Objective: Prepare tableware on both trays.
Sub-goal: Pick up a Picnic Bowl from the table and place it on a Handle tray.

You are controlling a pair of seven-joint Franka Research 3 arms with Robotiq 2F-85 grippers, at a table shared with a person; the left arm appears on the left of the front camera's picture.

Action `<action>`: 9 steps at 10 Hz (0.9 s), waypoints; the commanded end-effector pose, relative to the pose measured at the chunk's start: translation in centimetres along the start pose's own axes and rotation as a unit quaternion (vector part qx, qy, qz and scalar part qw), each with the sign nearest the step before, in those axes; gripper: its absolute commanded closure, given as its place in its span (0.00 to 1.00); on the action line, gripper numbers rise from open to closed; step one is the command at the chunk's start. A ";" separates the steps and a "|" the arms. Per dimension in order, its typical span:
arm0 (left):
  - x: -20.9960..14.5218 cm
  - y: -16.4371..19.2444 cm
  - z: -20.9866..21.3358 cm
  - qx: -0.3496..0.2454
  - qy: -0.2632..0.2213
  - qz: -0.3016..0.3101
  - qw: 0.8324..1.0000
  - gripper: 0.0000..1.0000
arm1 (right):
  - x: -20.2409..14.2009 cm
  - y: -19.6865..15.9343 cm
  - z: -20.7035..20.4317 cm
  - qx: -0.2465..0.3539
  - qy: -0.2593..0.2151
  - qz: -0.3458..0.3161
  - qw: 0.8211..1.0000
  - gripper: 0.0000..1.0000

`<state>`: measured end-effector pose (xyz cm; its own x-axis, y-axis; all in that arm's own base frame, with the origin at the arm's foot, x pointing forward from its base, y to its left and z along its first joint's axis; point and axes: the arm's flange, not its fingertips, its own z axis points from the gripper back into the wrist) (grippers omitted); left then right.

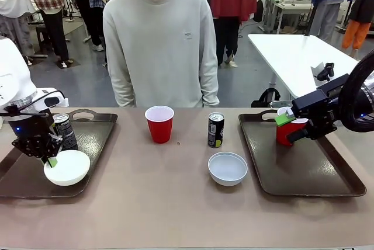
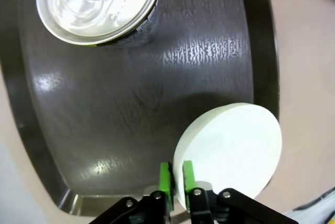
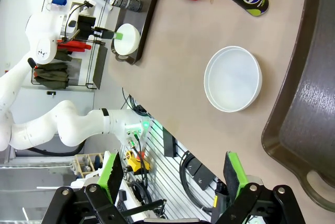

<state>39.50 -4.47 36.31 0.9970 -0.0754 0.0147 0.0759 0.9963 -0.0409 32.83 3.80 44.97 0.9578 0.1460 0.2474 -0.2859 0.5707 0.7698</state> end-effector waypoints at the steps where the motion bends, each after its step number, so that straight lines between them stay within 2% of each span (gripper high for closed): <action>1: -5.6 0.2 -2.5 0.012 -0.010 0.008 1.000 0.00 | 0.2 0.0 -0.2 0.013 -0.003 0.004 1.000 0.00; 2: -5.7 0.2 -2.4 0.014 -0.008 0.008 1.000 0.35 | 0.2 0.0 -0.2 0.013 -0.003 0.004 1.000 0.00; 3: -5.8 0.2 -2.2 0.013 -0.006 0.008 1.000 0.00 | 0.2 0.0 -0.2 0.013 -0.003 0.004 1.000 0.00; 5: -6.7 -0.2 0.5 0.016 -0.008 0.004 1.000 0.00 | 0.2 0.0 -0.2 0.013 -0.003 0.004 1.000 0.00; 6: -7.5 -0.7 2.5 0.001 -0.008 -0.013 1.000 0.37 | 0.2 0.0 -0.2 0.013 -0.003 0.004 1.000 0.00; 7: -8.3 -1.2 4.8 -0.067 0.000 -0.042 0.997 0.29 | 0.2 0.0 -0.2 0.013 -0.003 0.004 1.000 0.00; 8: -8.6 -1.3 7.3 -0.188 -0.012 -0.061 0.980 0.21 | 0.2 0.0 -0.2 0.013 -0.003 0.004 1.000 0.00; 9: -9.0 -0.7 9.6 -0.324 -0.009 -0.069 0.944 0.21 | 0.2 0.0 -0.2 0.013 -0.003 0.004 1.000 0.00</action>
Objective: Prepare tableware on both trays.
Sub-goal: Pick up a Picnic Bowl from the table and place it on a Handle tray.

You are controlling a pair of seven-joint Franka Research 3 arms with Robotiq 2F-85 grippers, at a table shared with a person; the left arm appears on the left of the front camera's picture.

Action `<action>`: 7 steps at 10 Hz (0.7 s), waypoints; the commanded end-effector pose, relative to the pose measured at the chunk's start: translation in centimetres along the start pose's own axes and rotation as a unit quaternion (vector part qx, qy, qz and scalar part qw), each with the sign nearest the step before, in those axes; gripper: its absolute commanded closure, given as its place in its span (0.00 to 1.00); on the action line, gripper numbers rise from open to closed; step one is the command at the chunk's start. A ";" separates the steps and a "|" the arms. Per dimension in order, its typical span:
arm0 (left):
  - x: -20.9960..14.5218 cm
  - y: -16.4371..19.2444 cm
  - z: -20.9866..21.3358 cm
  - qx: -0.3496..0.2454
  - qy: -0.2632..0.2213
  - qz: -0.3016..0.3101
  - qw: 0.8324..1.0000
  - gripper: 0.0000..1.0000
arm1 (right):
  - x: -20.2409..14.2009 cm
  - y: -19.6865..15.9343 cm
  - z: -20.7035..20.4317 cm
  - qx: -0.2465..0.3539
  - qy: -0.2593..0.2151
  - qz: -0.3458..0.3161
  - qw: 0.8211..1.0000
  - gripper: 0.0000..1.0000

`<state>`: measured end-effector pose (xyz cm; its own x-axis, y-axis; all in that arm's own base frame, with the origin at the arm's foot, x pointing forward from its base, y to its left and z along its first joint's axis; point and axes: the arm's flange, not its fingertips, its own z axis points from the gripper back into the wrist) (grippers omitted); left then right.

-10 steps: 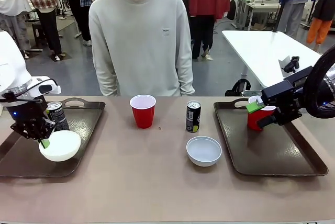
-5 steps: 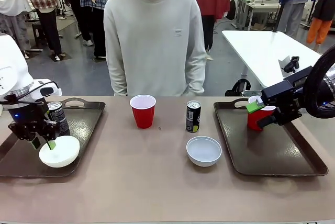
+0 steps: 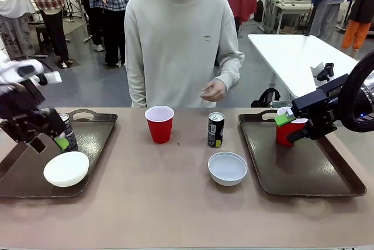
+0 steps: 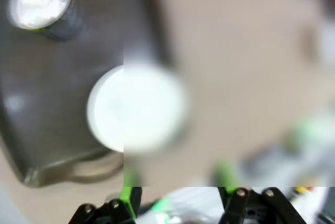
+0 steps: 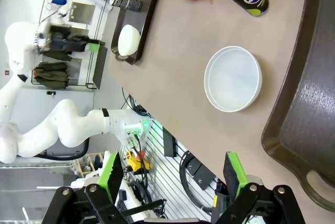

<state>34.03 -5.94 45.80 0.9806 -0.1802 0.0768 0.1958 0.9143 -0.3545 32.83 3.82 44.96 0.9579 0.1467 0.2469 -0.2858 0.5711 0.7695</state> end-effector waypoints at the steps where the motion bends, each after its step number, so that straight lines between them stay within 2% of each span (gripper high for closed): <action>1: -3.6 1.2 2.1 -0.251 -0.007 -0.007 0.968 0.21 | 0.2 0.0 -0.2 0.013 -0.004 0.004 1.000 0.00; 2: -3.7 1.9 3.0 -0.359 -0.039 0.018 0.932 0.21 | 0.2 0.0 -0.2 0.013 -0.004 0.004 1.000 0.00; 4: -4.7 2.8 3.9 -0.455 -0.088 0.042 0.885 0.21 | 0.2 0.0 -0.2 0.013 -0.004 0.004 1.000 0.00; 6: -6.4 4.6 5.3 -0.499 -0.133 0.064 0.854 0.21 | 0.2 0.0 -0.2 0.013 -0.004 0.004 1.000 0.00; 7: -6.7 4.7 5.2 -0.483 -0.129 0.059 0.864 0.21 | 0.2 0.0 -0.2 0.013 -0.004 0.004 1.000 0.00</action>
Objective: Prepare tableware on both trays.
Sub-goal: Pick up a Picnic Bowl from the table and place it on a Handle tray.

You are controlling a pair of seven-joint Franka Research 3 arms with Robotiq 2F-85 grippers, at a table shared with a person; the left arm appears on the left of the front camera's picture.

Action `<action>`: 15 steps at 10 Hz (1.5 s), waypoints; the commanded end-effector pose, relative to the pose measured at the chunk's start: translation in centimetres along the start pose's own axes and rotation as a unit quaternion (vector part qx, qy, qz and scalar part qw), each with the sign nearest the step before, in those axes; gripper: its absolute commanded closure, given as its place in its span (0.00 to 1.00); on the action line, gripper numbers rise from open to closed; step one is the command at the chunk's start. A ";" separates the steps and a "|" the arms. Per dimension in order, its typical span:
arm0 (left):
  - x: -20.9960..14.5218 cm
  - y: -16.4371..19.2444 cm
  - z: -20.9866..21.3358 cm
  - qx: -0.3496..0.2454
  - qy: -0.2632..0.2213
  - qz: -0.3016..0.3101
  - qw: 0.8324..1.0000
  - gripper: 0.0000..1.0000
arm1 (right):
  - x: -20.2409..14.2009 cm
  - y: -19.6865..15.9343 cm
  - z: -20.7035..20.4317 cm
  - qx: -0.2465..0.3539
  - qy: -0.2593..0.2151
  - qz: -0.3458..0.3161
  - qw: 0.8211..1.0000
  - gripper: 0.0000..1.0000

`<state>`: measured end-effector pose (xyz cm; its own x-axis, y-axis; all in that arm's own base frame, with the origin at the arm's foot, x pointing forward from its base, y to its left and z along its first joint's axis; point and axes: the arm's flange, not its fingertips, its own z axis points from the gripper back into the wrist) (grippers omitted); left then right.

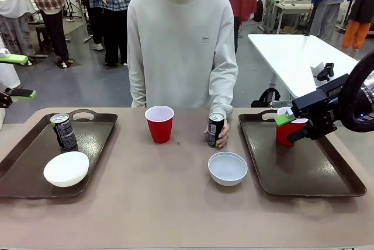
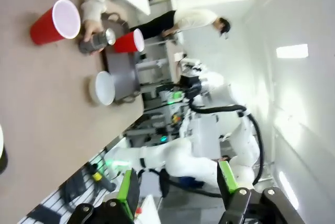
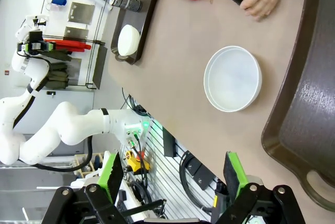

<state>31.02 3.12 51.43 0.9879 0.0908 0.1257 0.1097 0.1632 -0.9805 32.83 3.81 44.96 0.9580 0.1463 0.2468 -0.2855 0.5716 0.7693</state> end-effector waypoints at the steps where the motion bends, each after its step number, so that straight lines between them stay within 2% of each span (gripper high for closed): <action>1: 0.1 -0.4 -1.2 0.031 0.019 -0.007 0.999 0.21 | 0.2 0.0 -0.2 0.013 -0.003 0.005 1.000 0.00; 5: 0.1 -0.4 -1.2 0.031 0.019 -0.007 0.999 0.21 | 0.0 0.0 0.0 0.000 0.000 0.000 1.000 0.00; 6: 0.1 -0.4 -1.2 0.031 0.019 -0.007 0.999 0.21 | -0.1 3.3 -0.5 -0.119 -0.022 0.025 0.992 0.00; 7: 0.1 -0.4 -1.2 0.031 0.019 -0.007 0.999 0.21 | 0.4 5.4 -1.3 -0.187 -0.011 0.020 0.982 0.00; 8: 0.1 -0.4 -1.2 0.031 0.019 -0.007 0.999 0.21 | 1.2 6.2 -2.1 -0.225 0.000 0.008 0.974 0.00; 12: 0.1 -0.4 -1.2 0.031 0.019 -0.007 0.999 0.21 | 2.7 7.5 -6.4 -0.325 0.050 -0.028 0.944 0.00; 13: 0.1 -0.4 -1.2 0.031 0.019 -0.007 0.999 0.21 | 2.8 7.8 -7.5 -0.289 0.099 -0.042 0.951 0.00; 14: 0.1 -0.4 -1.2 0.031 0.019 -0.007 0.999 0.21 | 1.5 7.3 -5.6 -0.309 0.031 -0.007 0.951 0.00; 15: 0.1 -0.4 -1.2 0.031 0.019 -0.007 0.999 0.21 | 1.5 7.3 -5.6 -0.309 0.031 -0.007 0.951 0.00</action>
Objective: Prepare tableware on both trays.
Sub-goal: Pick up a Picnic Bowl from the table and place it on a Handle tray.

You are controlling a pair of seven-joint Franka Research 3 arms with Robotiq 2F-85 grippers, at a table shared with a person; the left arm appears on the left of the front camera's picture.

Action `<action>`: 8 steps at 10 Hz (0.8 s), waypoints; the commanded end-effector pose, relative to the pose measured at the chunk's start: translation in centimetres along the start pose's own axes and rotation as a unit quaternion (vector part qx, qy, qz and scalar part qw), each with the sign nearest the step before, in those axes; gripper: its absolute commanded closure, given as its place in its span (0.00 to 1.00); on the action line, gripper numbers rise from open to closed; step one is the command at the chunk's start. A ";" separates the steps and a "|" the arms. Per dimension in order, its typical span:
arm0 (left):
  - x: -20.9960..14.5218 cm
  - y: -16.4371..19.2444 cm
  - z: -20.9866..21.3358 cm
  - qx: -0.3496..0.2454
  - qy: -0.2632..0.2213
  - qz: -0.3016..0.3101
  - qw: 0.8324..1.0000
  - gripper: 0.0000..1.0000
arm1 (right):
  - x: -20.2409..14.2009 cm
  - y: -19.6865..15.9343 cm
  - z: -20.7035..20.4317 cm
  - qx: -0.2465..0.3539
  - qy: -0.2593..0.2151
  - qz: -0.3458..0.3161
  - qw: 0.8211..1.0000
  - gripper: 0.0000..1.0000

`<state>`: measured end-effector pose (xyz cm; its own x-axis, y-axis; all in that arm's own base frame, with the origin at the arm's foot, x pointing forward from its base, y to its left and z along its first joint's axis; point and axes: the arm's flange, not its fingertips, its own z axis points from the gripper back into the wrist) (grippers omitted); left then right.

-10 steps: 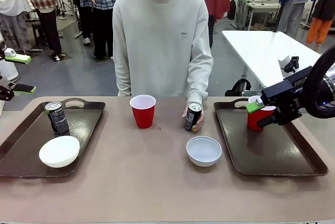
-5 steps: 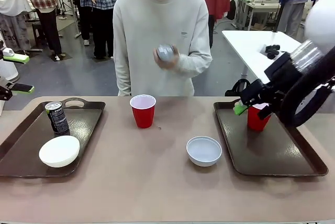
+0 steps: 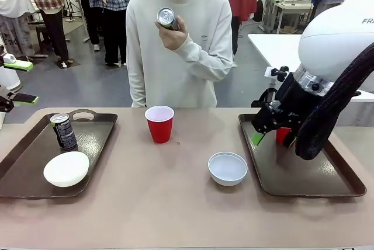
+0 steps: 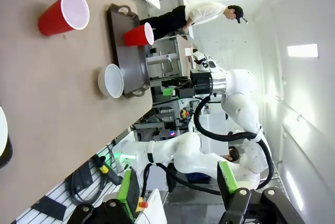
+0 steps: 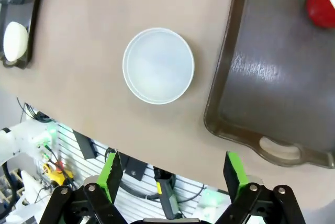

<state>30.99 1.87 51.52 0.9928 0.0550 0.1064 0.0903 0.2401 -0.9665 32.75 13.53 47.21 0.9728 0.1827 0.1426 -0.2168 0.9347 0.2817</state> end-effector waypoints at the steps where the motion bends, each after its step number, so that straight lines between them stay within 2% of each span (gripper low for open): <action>1: 0.2 -0.1 0.0 -0.009 -0.001 -0.013 1.000 0.21 | -0.5 -0.5 0.7 -0.003 -0.025 0.002 1.000 0.00; 2: 0.2 -0.1 0.0 -0.009 -0.001 -0.013 1.000 0.21 | 0.0 0.0 0.0 0.000 0.000 0.000 1.000 0.00; 3: 0.2 -0.1 0.0 -0.009 -0.001 -0.013 1.000 0.21 | 0.0 -0.4 -1.9 -0.036 0.037 -0.008 0.999 0.00; 4: 0.2 -0.1 0.0 -0.009 -0.001 -0.013 1.000 0.21 | -2.8 -0.5 -1.5 -0.086 0.047 -0.004 0.995 0.00; 6: 0.2 -0.1 0.0 -0.009 -0.001 -0.013 1.000 0.21 | -12.3 -3.3 2.0 -0.170 0.038 -0.009 0.985 0.00; 7: 0.2 -0.1 0.0 -0.009 -0.001 -0.013 1.000 0.21 | -15.6 -4.3 3.0 -0.174 0.015 -0.018 0.985 0.00; 8: 0.2 -0.1 0.0 -0.009 -0.001 -0.013 1.000 0.21 | -15.8 -5.5 2.6 -0.163 0.018 -0.044 0.985 0.00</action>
<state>31.03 1.88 51.53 0.9928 0.0549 0.1062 0.0900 0.2412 -0.9663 24.65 7.79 52.37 0.9857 0.1517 0.0738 -0.1488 0.9879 -0.0430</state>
